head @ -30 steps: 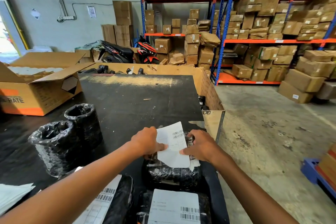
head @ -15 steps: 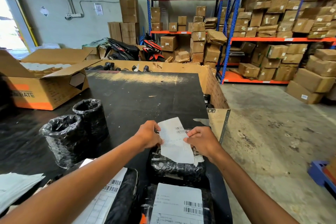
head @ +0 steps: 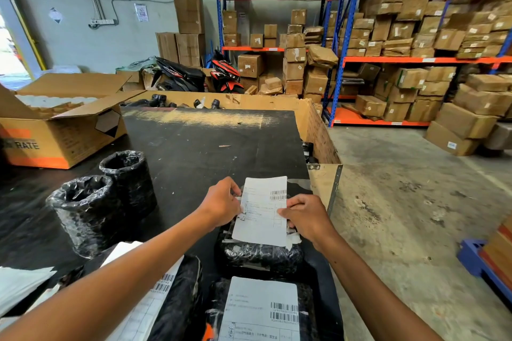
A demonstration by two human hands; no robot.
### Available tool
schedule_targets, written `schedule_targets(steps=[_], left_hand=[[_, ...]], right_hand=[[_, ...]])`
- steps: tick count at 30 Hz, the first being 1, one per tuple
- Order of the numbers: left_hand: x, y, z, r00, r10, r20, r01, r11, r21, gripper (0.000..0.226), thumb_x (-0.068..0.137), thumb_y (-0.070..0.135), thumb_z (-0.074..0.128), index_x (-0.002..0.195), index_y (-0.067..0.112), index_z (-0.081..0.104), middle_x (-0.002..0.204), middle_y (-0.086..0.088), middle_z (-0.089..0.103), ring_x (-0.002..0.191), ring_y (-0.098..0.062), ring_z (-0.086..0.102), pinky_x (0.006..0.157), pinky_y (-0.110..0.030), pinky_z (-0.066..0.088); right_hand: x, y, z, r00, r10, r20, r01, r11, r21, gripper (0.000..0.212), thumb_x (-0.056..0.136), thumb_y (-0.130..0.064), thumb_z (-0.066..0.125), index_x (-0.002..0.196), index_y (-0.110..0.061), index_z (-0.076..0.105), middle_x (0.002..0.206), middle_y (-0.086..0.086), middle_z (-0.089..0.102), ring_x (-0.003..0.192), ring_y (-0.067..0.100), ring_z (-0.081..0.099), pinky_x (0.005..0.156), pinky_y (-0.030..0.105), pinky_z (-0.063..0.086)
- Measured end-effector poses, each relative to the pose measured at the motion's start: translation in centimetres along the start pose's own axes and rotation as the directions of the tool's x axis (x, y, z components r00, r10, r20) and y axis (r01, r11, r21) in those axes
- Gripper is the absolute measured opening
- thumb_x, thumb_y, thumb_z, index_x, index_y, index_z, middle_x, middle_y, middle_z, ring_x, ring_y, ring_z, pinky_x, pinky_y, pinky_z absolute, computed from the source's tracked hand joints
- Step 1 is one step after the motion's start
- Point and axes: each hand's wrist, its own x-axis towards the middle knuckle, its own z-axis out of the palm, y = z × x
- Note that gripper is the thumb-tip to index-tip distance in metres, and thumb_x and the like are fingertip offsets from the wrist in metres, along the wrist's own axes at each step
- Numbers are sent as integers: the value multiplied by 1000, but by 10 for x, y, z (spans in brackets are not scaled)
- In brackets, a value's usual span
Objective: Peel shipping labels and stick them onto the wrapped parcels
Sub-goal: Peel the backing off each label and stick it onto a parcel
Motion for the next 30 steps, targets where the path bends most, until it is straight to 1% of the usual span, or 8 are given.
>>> schedule_targets(steps=[6,12,16,18,20,24,27,30], left_hand=[[-1,-6,2,1000,-12,17,12,1000,-14,30,78,-4,70,96,10,50,86,-3,55,74,-15,52,56,-19,41],[-3,-5,1,1000,-16,15,15,998,57,26,80,-7,65,94,9,49,93,-10,55,77,-21,51,71,-33,48],[-4,-6,-2,999,-15,34,12,996,83,27,79,-5,66,93,10,49,97,-12,60,78,-22,53,69,-29,46],[-5,-5,-3,997,-2,76,-8,991,133,24,79,0,68,92,11,52,95,-11,61,77,-21,54,69,-30,47],[-8,-4,-4,992,25,124,-49,981,186,19,80,9,71,90,13,55,90,-5,59,77,-18,53,67,-26,44],[-12,-6,-4,982,43,181,-92,960,266,18,81,20,73,86,15,56,79,6,50,78,-16,49,67,-23,38],[-11,-7,-6,977,30,212,-91,955,283,24,79,23,75,88,15,54,80,6,51,75,-14,49,58,-21,38],[-14,-5,-8,969,34,243,-108,948,298,28,77,22,77,90,16,53,74,9,48,71,-13,48,54,-17,35]], right_hand=[[7,1,5,999,-40,-34,34,989,-147,16,77,-8,75,76,-10,59,78,9,71,52,13,60,49,27,51],[16,-5,10,996,-73,-59,55,964,-261,31,75,-10,79,72,-9,48,58,7,58,36,11,54,38,25,48],[19,-5,15,994,-84,-75,56,946,-318,36,74,-12,79,71,-11,43,65,10,59,39,17,55,39,30,51],[19,-7,17,990,-114,-82,72,913,-401,30,72,-18,80,73,-10,52,77,10,66,55,23,63,51,40,58],[19,-8,13,986,-150,-77,90,854,-513,32,72,-24,80,96,-10,65,100,9,69,84,28,68,71,40,58],[19,-5,-1,965,-258,-39,176,756,-631,55,82,-31,71,131,-15,53,130,6,55,117,27,55,91,37,49],[18,-5,11,892,-409,193,411,557,-721,50,94,-33,54,141,-20,44,140,1,48,130,21,43,104,35,35],[23,-6,36,825,-286,487,562,500,-659,46,101,-31,38,146,-20,36,154,3,33,143,20,27,116,36,21]])
